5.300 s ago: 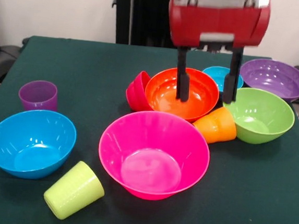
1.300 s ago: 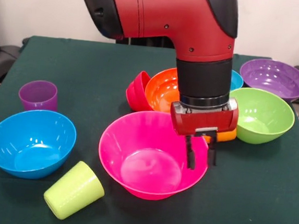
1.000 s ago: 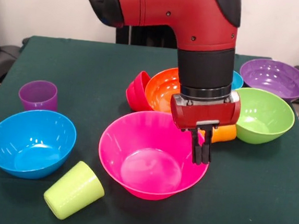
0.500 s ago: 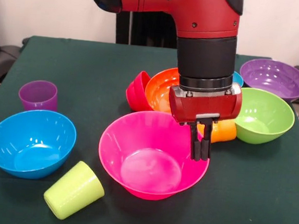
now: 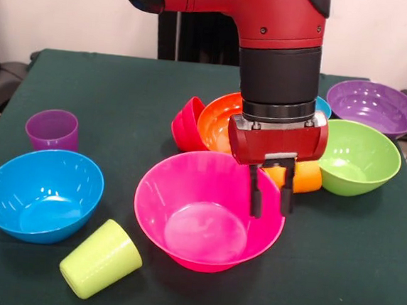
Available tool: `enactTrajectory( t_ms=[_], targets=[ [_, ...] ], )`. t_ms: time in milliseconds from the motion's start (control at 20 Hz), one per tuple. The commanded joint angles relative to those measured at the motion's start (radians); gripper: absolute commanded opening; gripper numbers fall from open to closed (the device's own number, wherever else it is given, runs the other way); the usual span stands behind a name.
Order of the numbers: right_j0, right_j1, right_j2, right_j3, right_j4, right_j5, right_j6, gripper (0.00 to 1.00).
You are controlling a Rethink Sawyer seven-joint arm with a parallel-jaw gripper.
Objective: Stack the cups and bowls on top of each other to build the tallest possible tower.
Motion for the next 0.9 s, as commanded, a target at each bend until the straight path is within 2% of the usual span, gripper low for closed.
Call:
enactTrajectory(
  t_ms=[50, 500, 900],
  targets=[
    [0.028, 0.025, -0.055, 0.039, -0.045, 0.029, 0.010, 1.00],
    [0.027, 0.026, -0.058, 0.058, -0.042, 0.018, 0.021, 1.00],
    [0.086, 0.031, -0.156, 0.084, -0.056, -0.066, 0.134, 1.00]
  ],
)
